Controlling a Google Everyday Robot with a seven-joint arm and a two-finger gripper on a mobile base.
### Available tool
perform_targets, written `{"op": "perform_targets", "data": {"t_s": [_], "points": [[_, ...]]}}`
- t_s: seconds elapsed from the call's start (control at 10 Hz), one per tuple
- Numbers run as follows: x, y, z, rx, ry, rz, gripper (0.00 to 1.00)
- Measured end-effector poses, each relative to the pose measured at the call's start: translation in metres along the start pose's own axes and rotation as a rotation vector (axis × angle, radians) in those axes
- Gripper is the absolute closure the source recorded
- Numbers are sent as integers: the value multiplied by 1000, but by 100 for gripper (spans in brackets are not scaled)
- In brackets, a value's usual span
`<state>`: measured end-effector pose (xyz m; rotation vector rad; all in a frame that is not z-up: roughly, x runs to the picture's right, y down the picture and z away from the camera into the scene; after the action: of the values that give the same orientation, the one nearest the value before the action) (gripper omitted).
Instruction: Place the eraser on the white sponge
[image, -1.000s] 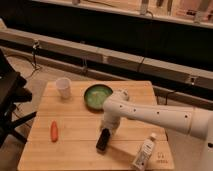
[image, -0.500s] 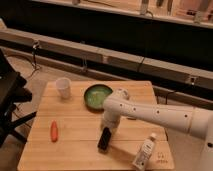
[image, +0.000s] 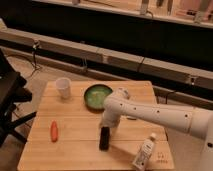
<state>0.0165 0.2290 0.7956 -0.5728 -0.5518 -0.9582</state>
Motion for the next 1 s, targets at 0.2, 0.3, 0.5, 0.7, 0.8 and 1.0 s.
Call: {"op": "perform_targets", "data": {"t_s": [0.2,0.3,0.5,0.7,0.8,1.0], "points": [[-1,0,2,4,5,3,87],[1,3,3,5,3,11,95],[-2,2,3,3,18,1,98],[-14,-12,-15,13,64,-46,80],[-22,-24,-29,20,86,-75,69],[-34,-42,-44,16,112,-122,49]]}}
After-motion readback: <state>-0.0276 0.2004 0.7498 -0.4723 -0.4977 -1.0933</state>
